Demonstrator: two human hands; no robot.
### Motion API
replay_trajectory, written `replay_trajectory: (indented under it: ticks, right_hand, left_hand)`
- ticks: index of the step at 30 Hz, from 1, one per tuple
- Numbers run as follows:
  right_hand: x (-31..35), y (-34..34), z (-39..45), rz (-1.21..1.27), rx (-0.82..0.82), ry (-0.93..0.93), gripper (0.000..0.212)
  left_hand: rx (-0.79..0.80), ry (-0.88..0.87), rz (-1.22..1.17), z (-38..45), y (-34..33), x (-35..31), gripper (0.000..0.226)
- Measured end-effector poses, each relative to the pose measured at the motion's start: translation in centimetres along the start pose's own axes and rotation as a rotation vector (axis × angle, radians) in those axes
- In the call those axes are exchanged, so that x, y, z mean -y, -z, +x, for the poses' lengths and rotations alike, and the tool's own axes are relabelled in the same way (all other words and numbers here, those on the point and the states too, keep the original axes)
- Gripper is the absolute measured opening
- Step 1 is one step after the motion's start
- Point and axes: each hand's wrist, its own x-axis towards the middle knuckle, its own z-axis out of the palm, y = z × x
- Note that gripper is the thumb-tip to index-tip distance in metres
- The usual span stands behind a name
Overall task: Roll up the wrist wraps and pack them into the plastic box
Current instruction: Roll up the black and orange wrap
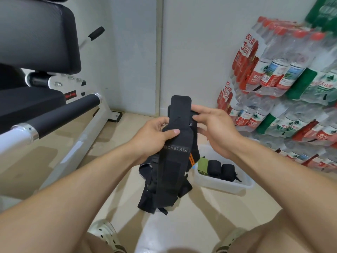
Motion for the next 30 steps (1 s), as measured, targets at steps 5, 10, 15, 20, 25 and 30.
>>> replay_trajectory:
  ticks: [5, 10, 15, 20, 25, 30]
  right_hand:
    - [0.0, -1.0, -0.7, 0.055, -0.051, 0.038, 0.018]
    - [-0.7, -1.0, -0.1, 0.079, -0.106, 0.041, 0.020]
    - [-0.6, -1.1, 0.0, 0.091, -0.033, 0.032, 0.022]
    - [-0.7, -0.8, 0.1, 0.082, 0.001, 0.020, 0.026]
    - [-1.4, 0.6, 0.2, -0.134, 0.084, -0.086, 0.021]
    - [-2.2, -0.7, -0.7, -0.146, 0.163, -0.138, 0.010]
  left_hand:
    - [0.048, -0.015, 0.048, 0.0, 0.0, 0.3, 0.015]
    - [-0.357, -0.185, 0.084, 0.1, 0.1, -0.4, 0.014]
    - [-0.266, -0.065, 0.185, 0.6, 2.0, -0.3, 0.018]
    - [-0.309, -0.057, 0.013, 1.0, 1.1, -0.1, 0.009]
    - [-0.441, -0.035, -0.157, 1.5, 2.0, -1.0, 0.009]
    - [-0.536, 0.007, -0.285, 1.5, 2.0, -1.3, 0.028]
